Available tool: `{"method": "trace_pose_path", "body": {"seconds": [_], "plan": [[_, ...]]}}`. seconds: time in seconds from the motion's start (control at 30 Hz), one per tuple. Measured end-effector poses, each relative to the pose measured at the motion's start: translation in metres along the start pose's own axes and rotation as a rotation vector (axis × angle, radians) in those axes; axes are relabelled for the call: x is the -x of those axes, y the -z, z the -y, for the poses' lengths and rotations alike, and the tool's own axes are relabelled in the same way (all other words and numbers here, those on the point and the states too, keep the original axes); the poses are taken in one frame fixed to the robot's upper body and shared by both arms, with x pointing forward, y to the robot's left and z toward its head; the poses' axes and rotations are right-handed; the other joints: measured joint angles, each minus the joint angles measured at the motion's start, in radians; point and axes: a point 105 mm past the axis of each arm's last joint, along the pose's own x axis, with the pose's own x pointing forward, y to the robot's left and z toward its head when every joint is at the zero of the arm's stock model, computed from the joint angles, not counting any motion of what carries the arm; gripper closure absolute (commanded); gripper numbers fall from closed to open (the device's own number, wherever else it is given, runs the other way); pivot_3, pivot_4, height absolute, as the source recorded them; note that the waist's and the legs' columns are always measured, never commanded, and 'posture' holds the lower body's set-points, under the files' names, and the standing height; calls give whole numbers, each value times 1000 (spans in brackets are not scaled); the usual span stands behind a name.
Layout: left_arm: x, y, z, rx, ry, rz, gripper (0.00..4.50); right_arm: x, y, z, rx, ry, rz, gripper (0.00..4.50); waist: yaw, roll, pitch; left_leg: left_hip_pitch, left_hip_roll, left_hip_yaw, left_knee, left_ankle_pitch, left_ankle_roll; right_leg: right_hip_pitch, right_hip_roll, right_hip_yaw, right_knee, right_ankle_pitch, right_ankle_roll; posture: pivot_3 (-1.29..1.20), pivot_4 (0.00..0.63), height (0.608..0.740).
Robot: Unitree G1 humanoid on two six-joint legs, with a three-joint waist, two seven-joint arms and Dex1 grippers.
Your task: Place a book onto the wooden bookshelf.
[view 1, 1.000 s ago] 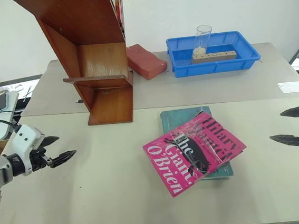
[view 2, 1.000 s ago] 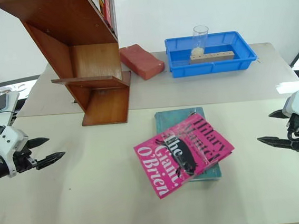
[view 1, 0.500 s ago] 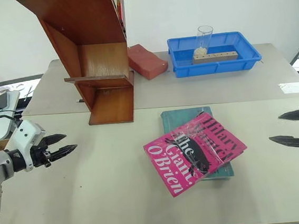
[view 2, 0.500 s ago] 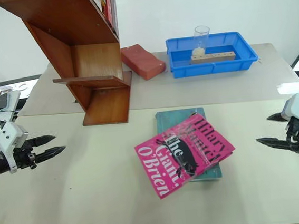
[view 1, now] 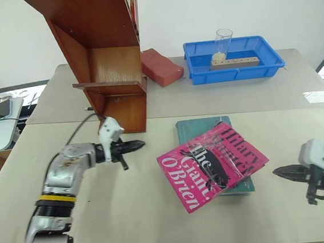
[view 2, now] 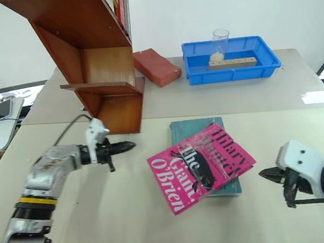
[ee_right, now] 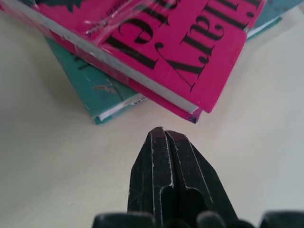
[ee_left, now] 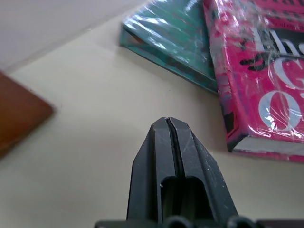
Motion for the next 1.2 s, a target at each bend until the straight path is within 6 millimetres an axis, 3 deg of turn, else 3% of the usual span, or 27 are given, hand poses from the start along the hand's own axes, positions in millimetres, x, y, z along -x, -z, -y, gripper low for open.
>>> {"method": "trace_pose_path", "body": {"seconds": [0.2, 0.33, 0.57, 0.67, 0.9, 1.1, 1.2], "plan": [[-36, 7, 17, 1, 106, -31, 4500, -22, -12, -1, 27, -11, 56, 4475, -1, 0, 0, -2, 0, -1, 1, 0, 0, 0, 0, -1, 0, 0, 0, 0, 150, 695], [-29, 12, 27, 9, 166, -71, 4500, -32, -17, 9, 41, -12, 78, 4475, -6, 1, 0, -2, 0, -2, 1, 0, 0, 0, 0, -1, 0, 0, 0, 0, 150, 695], [-5, 27, 61, 1, 315, -166, 4500, -51, -22, 48, 102, 16, 93, 4475, -8, 3, -1, -1, 0, -2, 1, 0, 0, 0, 0, -1, -1, 0, 0, 0, 150, 695], [-10, 32, 72, 14, 345, -170, 4500, -57, -22, 58, 128, 13, 93, 4475, 2, 3, -1, -1, 0, -2, 2, 0, 0, -1, 0, -1, -1, 0, 0, 0, 150, 695], [-32, 22, 84, 52, 339, -96, 4500, -70, -37, 75, 180, 9, 125, 4475, 7, 4, -2, -4, 0, -2, 3, 0, 1, 0, 0, -1, 1, 0, 0, 0, 150, 695], [-23, 27, 81, 114, 308, -97, 4500, -69, -38, 85, 212, 38, 114, 4475, 9, 5, -2, -3, 0, -2, 3, 0, 1, 0, 0, -1, 1, 0, 0, 0, 150, 695], [2, 28, 55, 172, 190, -97, 3699, -63, -33, 91, 215, 58, 93, 4500, 8, 5, -2, -3, 0, -2, 3, 0, 1, -1, 1, -1, 2, 0, 0, 0, 150, 695]]}}
